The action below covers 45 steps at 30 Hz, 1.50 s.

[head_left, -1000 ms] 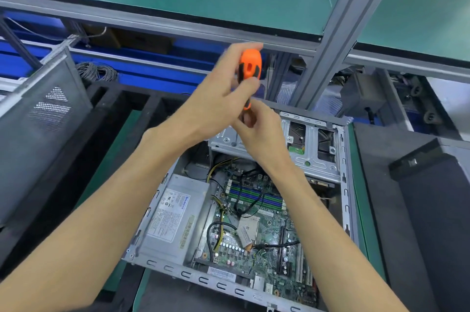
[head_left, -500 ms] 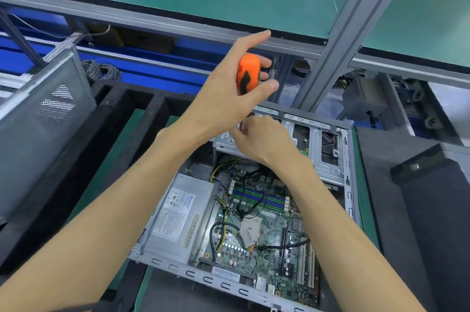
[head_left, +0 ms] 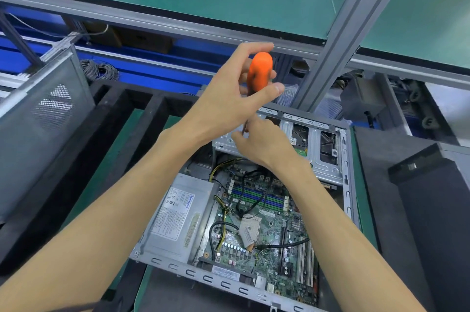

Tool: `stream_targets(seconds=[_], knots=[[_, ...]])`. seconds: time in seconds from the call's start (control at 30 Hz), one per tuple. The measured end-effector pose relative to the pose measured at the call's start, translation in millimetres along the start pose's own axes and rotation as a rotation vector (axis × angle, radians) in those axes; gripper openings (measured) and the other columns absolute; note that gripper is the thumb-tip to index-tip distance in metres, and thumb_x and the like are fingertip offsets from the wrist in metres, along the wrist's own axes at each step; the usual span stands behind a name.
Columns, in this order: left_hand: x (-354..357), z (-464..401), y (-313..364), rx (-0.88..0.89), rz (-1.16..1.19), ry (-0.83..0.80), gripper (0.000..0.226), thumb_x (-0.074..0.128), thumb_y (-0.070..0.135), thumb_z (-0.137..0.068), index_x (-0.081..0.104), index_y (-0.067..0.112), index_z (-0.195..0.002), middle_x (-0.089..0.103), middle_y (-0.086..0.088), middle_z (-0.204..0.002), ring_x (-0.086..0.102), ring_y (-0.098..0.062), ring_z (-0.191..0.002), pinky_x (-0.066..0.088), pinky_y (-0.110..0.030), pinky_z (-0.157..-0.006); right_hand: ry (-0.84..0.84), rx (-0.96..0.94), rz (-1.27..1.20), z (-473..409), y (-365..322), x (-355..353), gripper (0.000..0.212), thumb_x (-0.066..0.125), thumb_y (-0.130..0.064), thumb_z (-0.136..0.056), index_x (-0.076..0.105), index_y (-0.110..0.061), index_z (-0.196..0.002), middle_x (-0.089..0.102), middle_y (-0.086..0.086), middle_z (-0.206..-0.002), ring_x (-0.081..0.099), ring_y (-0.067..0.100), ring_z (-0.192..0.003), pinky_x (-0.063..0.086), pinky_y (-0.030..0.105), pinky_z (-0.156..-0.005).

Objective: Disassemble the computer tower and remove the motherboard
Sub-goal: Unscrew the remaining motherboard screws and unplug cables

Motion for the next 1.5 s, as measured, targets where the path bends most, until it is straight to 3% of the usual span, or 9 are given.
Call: stream_targets(seconds=[0.1,0.23,0.4,0.6,0.83,1.0,1.27,1.43,1.5], knots=[[2.2,1.3,-2.8,-0.011,-0.016,-0.032,0.056,0.066,0.036,-0.091,0.041,0.021,-0.139,0.064,0.001,-0.117,0.061,-0.01,-0.112,0.051,-0.042,-0.096,0.113,-0.061,-0.076,1.1,-0.6,0.8,0.023,0.046,-0.037,-0.102,0.047,-0.016,-0.092,0.055,-0.001,-0.07,0.051,0.024,-0.061,0.042,0.04,-0.059],[-2.7,6.2,-12.6,-0.112,0.025,0.077,0.058,0.048,0.054,-0.093,0.038,0.025,-0.143,0.056,0.008,-0.13,0.052,0.003,-0.12,0.043,-0.024,-0.101,0.202,-0.085,-0.192,0.6,2.0,-0.6,0.039,0.04,-0.031,-0.107,0.055,-0.017,-0.073,0.057,-0.004,-0.06,0.059,0.029,-0.063,0.047,0.043,-0.063],[-16.1,30.4,-46.8,-0.288,0.096,0.412,0.024,0.039,0.029,-0.103,0.061,0.019,-0.105,0.067,0.003,-0.097,0.065,-0.008,-0.091,0.053,-0.035,-0.088,0.291,-0.125,-0.269,2.3,0.7,-9.2,0.046,0.035,-0.036,-0.11,0.056,-0.014,-0.076,0.055,-0.012,-0.058,0.058,0.025,-0.061,0.048,0.043,-0.065],[3.4,58.9,-90.4,-0.594,-0.298,-0.127,0.031,0.038,0.012,-0.101,0.064,0.024,-0.089,0.071,-0.003,-0.097,0.068,-0.025,-0.089,0.055,-0.045,-0.088,0.375,-0.131,-0.316,-2.5,-1.0,-32.1,0.052,0.035,-0.035,-0.11,0.06,-0.006,-0.074,0.056,-0.006,-0.055,0.057,0.02,-0.054,0.045,0.041,-0.061],[65.8,113.4,-80.5,-0.342,-1.249,-0.858,0.014,0.05,0.019,-0.093,0.061,0.015,-0.099,0.063,-0.009,-0.114,0.052,-0.026,-0.107,0.034,-0.043,-0.093,0.233,-0.148,-0.244,-3.5,-7.2,-12.6,0.047,0.037,-0.033,-0.11,0.058,-0.007,-0.077,0.053,0.0,-0.056,0.056,0.033,-0.061,0.048,0.047,-0.066],[74.7,119.1,-78.3,-0.26,-1.229,-0.826,0.023,0.045,0.021,-0.096,0.045,0.017,-0.073,0.05,-0.002,-0.077,0.047,-0.024,-0.08,0.023,-0.049,-0.103,0.232,-0.143,-0.261,0.3,-2.2,-0.2,0.047,0.036,-0.037,-0.11,0.056,-0.012,-0.074,0.054,-0.008,-0.055,0.054,0.014,-0.052,0.041,0.038,-0.059],[76.6,120.4,-77.7,-0.245,-1.225,-0.808,0.025,0.048,0.018,-0.093,0.04,0.018,-0.069,0.044,0.001,-0.066,0.05,-0.022,-0.077,0.021,-0.049,-0.103,0.198,-0.142,-0.27,3.9,2.2,9.4,0.046,0.036,-0.036,-0.11,0.053,-0.016,-0.071,0.062,0.003,-0.062,0.058,0.023,-0.056,0.05,0.047,-0.066],[86.4,124.1,-71.5,-0.195,-1.199,-0.81,0.028,0.05,0.015,-0.092,0.042,0.016,-0.065,0.047,-0.001,-0.064,0.049,-0.024,-0.075,-0.011,-0.054,-0.117,0.278,-0.157,-0.307,5.0,1.2,-4.4,0.045,0.037,-0.035,-0.109,0.055,-0.016,-0.073,0.047,-0.012,-0.052,0.048,0.009,-0.048,0.037,0.036,-0.055],[99.4,128.2,-69.4,-0.15,-1.05,-0.707,0.018,0.049,0.018,-0.094,0.056,0.014,-0.078,0.056,-0.004,-0.08,0.051,-0.023,-0.084,-0.001,-0.049,-0.121,0.294,-0.157,-0.309,4.5,-1.7,-12.6,0.044,0.037,-0.034,-0.109,0.055,-0.016,-0.074,0.048,-0.014,-0.054,0.049,0.008,-0.05,0.038,0.036,-0.056]])
Point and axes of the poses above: each hand's wrist, its own z-axis away from the middle knuckle, its own x-axis out of the palm, y = z × x, the point moved 4 cm from there along -z, towards the middle knuckle
